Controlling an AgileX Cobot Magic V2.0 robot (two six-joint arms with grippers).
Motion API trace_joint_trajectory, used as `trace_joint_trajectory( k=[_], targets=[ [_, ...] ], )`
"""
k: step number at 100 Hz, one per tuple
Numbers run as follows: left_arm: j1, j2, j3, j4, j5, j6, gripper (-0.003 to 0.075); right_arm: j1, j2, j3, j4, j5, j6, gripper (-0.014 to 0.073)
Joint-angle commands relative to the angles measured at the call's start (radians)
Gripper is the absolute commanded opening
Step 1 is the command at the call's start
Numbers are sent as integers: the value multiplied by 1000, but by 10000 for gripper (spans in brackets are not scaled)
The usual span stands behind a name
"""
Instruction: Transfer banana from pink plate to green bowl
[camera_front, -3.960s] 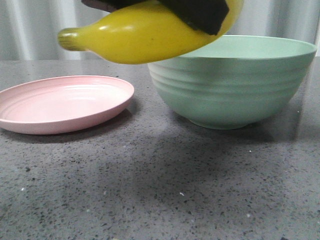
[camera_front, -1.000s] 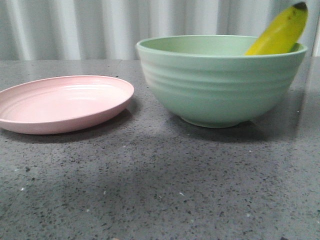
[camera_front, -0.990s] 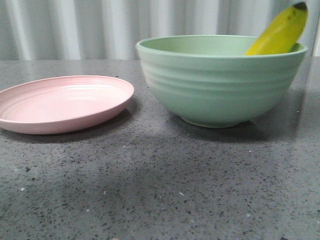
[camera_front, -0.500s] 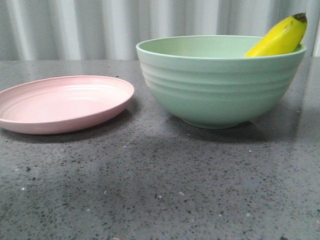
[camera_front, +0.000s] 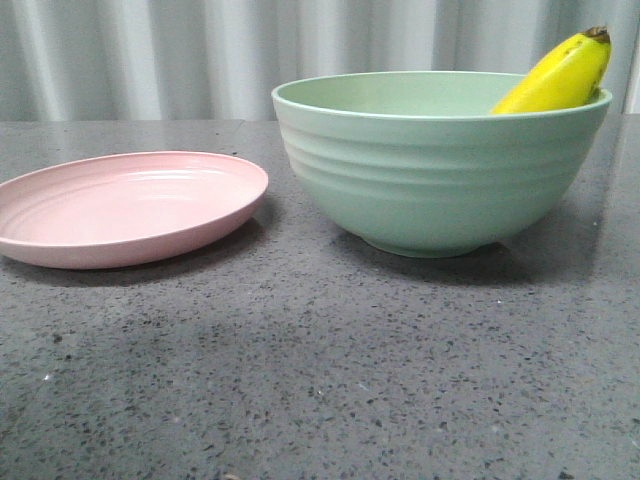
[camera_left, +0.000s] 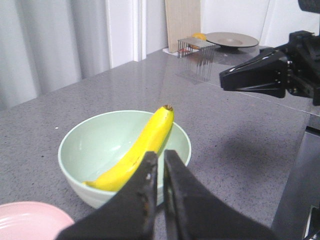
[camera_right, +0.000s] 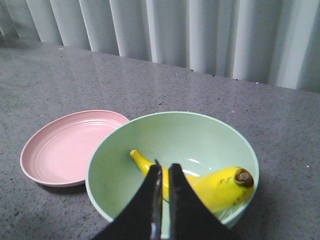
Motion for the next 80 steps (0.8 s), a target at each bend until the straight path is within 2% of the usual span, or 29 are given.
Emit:
trace_joint_trajectory(
  k=[1, 20, 33, 80],
  targets=[
    [2, -85, 60, -13, -121, 4, -20, -6, -55, 26, -1, -89, -13, -64],
    [2, -243, 240, -18, -219, 4, -20, -6, -198, 176, -1, -197, -13, -64],
    [2, -317, 324, -27, -239, 4, -20, -6, -284, 245, -1, -240, -13, -64],
    [2, -358, 391, -27, -232, 4, -20, -6, -327, 273, -1, -221, -13, -64]
  ],
)
